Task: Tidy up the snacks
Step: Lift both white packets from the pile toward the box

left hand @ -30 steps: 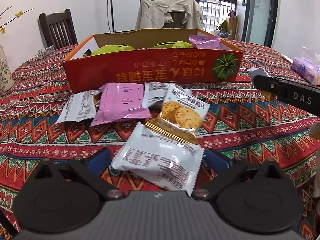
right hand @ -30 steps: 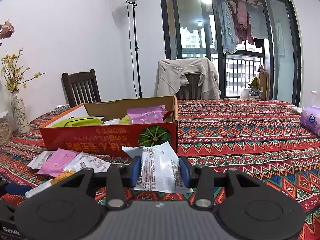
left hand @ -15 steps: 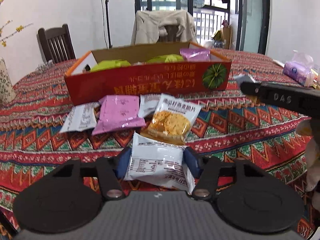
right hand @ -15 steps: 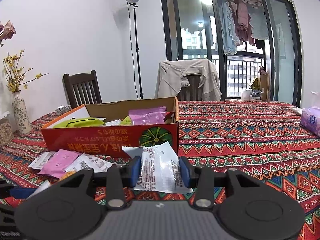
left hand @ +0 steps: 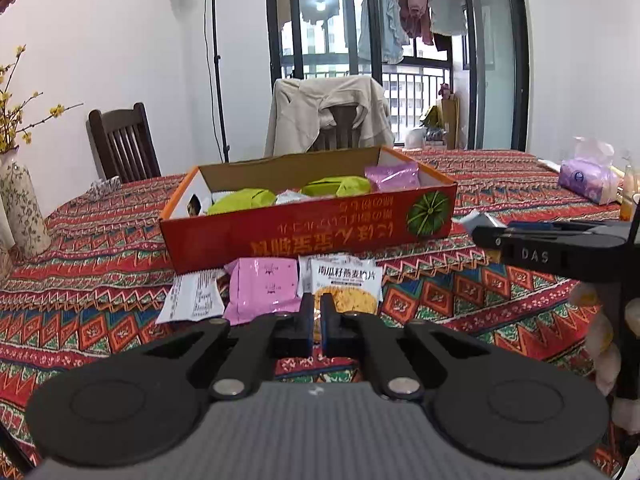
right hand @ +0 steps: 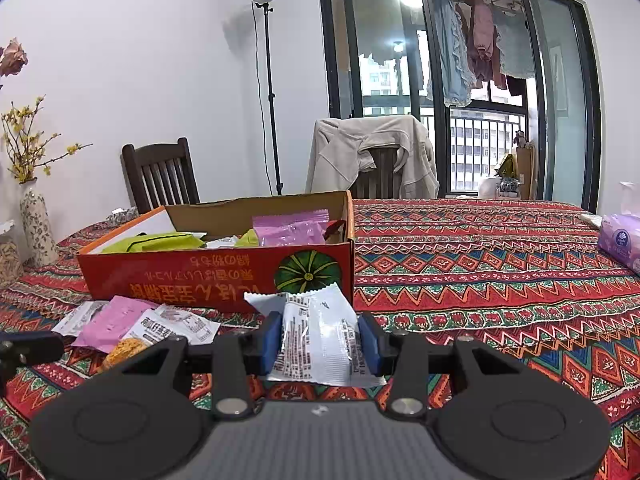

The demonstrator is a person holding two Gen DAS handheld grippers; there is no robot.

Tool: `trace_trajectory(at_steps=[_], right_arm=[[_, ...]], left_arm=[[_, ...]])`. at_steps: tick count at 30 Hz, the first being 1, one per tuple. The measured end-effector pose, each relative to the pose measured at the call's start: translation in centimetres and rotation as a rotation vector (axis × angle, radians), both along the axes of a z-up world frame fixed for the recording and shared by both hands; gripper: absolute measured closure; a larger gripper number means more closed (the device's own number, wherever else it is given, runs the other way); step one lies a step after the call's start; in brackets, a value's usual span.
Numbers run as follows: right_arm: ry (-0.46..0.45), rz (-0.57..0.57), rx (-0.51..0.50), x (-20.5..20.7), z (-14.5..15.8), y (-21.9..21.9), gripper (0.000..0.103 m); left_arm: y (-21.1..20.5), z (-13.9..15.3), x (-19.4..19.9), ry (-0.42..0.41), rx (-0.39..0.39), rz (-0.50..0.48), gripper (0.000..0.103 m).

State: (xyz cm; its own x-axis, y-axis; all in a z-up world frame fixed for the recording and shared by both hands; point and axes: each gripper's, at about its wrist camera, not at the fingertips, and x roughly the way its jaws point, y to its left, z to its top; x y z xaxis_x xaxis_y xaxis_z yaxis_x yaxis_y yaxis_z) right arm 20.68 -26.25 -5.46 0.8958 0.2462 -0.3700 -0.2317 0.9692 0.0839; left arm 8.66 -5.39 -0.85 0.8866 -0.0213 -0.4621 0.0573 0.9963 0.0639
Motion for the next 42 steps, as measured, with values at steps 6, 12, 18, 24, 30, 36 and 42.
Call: trace_trajectory(at_steps=[6, 12, 18, 24, 30, 36, 42], right_arm=[[0.003, -0.008, 0.004, 0.1, -0.1, -0.1, 0.062], [0.005, -0.028, -0.009, -1.3, 0.2, -0.9, 0.062], [0.01, -0.055, -0.027, -3.5, 0.3, -2.4, 0.062], [0.021, -0.063, -0.021, -4.4, -0.1, -3.0, 0.062], [0.029, -0.062, -0.019, -4.9, -0.4, -3.2, 0.062], [0.028, -0.063, -0.02, -5.5, -0.5, -3.3, 0.062], [0.023, -0.067, -0.023, -6.5, -0.3, -3.2, 0.062]], left_arm=[[0.3, -0.7, 0.7, 0.078, -0.054, 0.002, 0.072], [-0.7, -1.0, 0.6, 0.09, -0.066, -0.031, 0.016], [-2.5, -2.4, 1.3, 0.165, -0.079, -0.077, 0.002], [-4.2, -3.7, 2.5, 0.245, -0.086, -0.08, 0.0], [-5.6, -3.9, 2.1, 0.225, -0.026, -0.084, 0.027], [-6.3, -3.5, 0.9, 0.181, 0.012, -0.105, 0.049], [-6.7, -2.8, -0.4, 0.114, 0.045, -0.119, 0.057]])
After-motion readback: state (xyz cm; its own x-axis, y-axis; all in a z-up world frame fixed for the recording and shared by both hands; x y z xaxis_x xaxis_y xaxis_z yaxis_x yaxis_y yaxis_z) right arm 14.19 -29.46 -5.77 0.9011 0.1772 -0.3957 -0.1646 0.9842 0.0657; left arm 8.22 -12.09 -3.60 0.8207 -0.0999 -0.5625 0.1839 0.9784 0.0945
